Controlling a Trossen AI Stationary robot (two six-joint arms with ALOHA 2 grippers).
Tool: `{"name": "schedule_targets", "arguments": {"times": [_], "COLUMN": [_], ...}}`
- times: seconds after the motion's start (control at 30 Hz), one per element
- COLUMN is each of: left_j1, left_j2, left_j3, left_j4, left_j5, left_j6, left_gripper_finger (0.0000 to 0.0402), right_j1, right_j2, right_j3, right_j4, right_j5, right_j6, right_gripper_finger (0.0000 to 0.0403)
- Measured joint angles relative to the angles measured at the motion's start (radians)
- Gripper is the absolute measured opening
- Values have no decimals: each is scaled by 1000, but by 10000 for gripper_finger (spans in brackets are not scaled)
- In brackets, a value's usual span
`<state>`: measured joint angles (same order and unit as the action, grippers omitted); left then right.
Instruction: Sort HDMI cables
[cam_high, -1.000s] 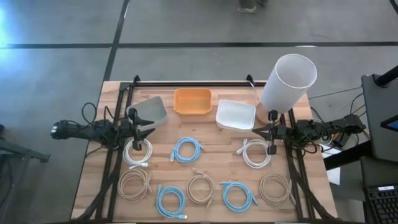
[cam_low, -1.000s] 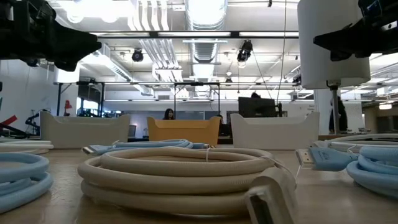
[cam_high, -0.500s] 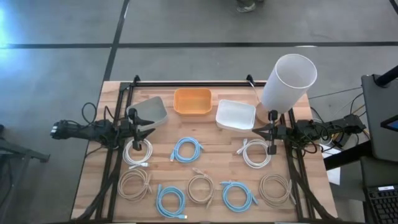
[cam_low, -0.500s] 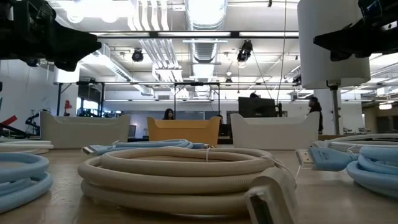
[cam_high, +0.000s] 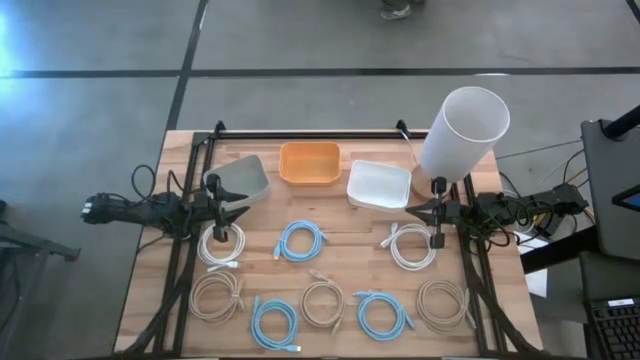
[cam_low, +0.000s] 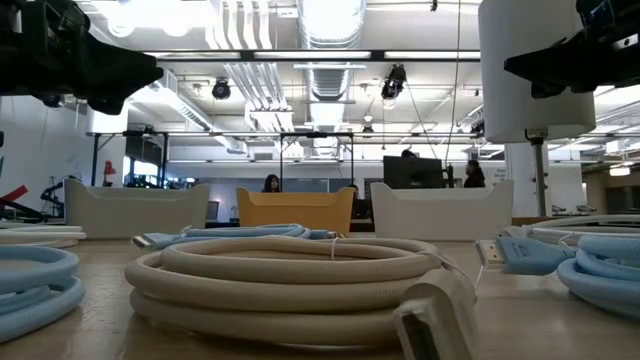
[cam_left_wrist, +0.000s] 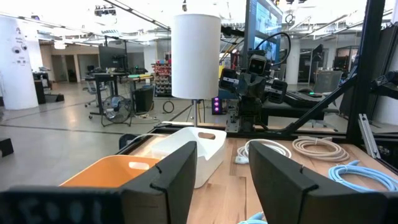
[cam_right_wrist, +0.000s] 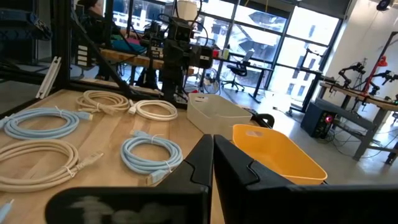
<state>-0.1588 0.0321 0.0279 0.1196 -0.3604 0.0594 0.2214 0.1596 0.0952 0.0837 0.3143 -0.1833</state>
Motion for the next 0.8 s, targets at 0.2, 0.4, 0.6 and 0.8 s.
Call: {"name": "schedule_targets", "arguments": {"times": [0.2, 0.4, 0.6, 0.8], "left_j1": [0, 0, 0, 0], "left_j2": [0, 0, 0, 4], "left_j3": [0, 0, 0, 0], "left_j4": [-3, -3, -3, -3], "left_j5": [0, 0, 0, 5], "left_j6": [0, 0, 0, -27], "left_gripper_finger": [172, 172, 172, 172], "right_j1": [0, 0, 1, 1], "right_j2": [0, 0, 0, 1], "right_j3": [0, 0, 0, 0], "right_j4": [0, 1, 6, 52], "right_j5": [0, 0, -28, -22], "right_j6": [0, -3, 279, 286], "right_gripper_finger": [8, 8, 8, 8]}}
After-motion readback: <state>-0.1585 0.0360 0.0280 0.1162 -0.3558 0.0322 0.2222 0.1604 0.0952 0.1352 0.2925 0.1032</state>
